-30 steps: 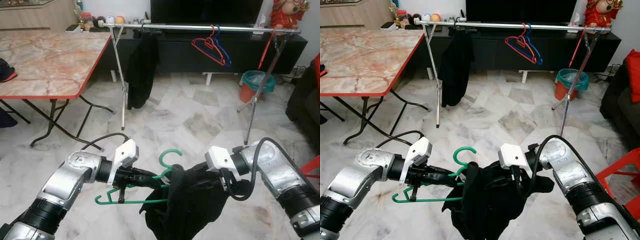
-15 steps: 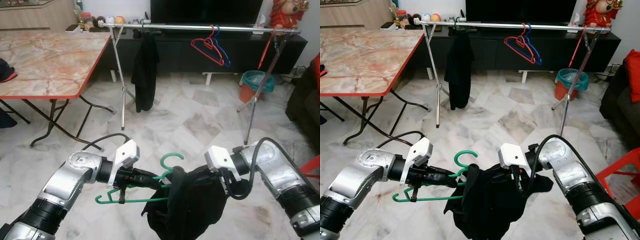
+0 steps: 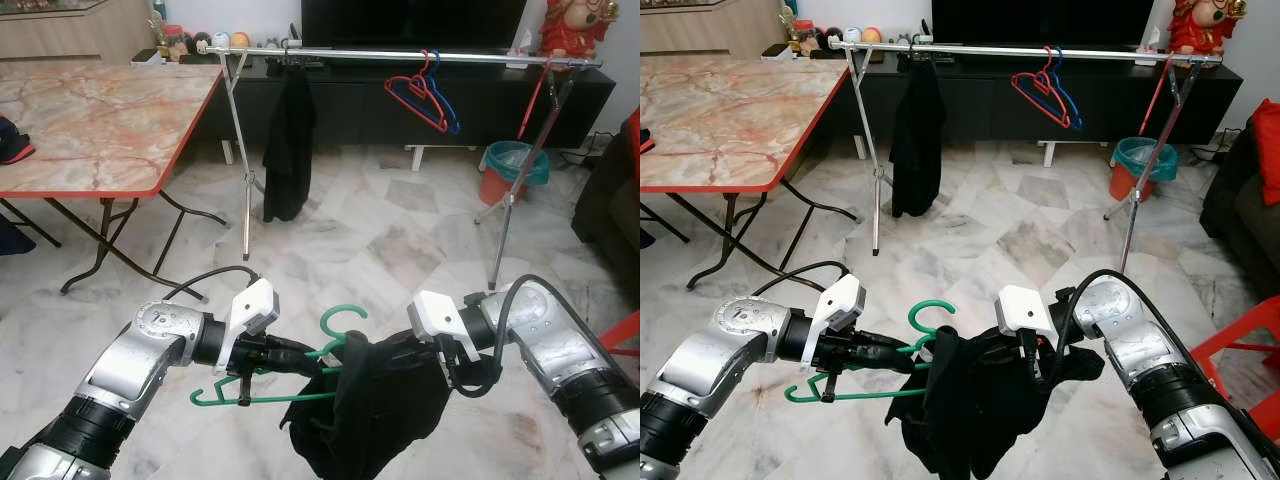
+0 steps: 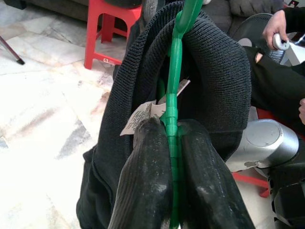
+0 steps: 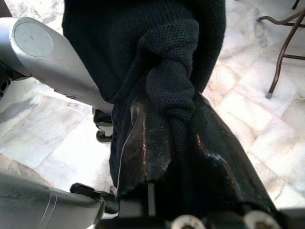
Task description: Hang hanger
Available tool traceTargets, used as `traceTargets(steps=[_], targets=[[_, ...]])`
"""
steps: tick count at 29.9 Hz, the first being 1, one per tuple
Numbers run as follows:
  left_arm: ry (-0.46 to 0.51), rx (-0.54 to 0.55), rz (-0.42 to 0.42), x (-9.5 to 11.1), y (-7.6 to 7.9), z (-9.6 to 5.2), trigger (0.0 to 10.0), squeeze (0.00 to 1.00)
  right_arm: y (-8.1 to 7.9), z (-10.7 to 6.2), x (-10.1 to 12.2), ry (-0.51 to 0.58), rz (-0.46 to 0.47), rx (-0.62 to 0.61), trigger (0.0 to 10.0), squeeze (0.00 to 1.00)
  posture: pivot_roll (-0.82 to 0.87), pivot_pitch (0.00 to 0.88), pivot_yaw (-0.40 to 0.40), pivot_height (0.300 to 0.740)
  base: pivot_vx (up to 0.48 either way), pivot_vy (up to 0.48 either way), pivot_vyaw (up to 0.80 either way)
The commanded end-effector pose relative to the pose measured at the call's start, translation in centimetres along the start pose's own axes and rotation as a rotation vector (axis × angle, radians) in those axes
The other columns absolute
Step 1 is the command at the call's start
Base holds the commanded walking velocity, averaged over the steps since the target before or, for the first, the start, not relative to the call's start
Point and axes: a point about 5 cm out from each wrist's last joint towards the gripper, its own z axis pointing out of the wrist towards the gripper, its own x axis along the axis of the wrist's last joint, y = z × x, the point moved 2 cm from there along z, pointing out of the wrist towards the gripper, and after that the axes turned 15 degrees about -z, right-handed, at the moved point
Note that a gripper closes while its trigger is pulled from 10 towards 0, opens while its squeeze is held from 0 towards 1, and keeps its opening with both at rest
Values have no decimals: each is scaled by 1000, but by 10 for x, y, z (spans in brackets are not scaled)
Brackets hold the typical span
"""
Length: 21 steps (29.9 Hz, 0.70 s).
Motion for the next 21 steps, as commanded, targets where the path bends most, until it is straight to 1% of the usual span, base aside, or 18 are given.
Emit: traceTargets(steps=[1, 4, 5, 6, 8, 18, 20, 21], targets=[[20, -2, 46, 13, 0, 1, 10000, 0, 4, 2, 5, 10, -27, 0, 0, 0, -54, 0, -8, 740, 0, 0, 0], [22, -1, 44, 13, -1, 1, 10000, 0, 3, 2, 5, 10, -26, 2, 0, 0, -54, 0, -9, 740, 0, 0, 0], [28, -2, 39, 13, -1, 1, 10000, 455, 2, 2, 5, 10, -26, 3, 0, 0, -55, 0, -9, 740, 0, 0, 0], [36, 1, 32, 14, -1, 1, 10000, 1000, 2, 3, 5, 10, -25, 4, 0, 0, -55, 0, -9, 740, 0, 0, 0], [32, -10, 19, 12, -1, 1, 10000, 1000, 2, 4, 5, 13, -26, 6, 0, 0, -54, 0, -7, 740, 0, 0, 0], [27, 2, 12, 8, -2, -2, 10000, 1000, 0, 7, 5, 17, -24, 5, 0, 0, -54, 0, -5, 740, 0, 0, 0], [27, -1, 10, 8, 0, -4, 10000, 1000, 0, 7, 3, 12, -23, 0, 0, 0, -53, 0, -5, 740, 0, 0, 0], [20, -4, 12, 7, 1, -8, 10000, 1000, 1, 6, 2, 3, -20, -7, 0, 0, -52, 0, -5, 740, 0, 0, 0]])
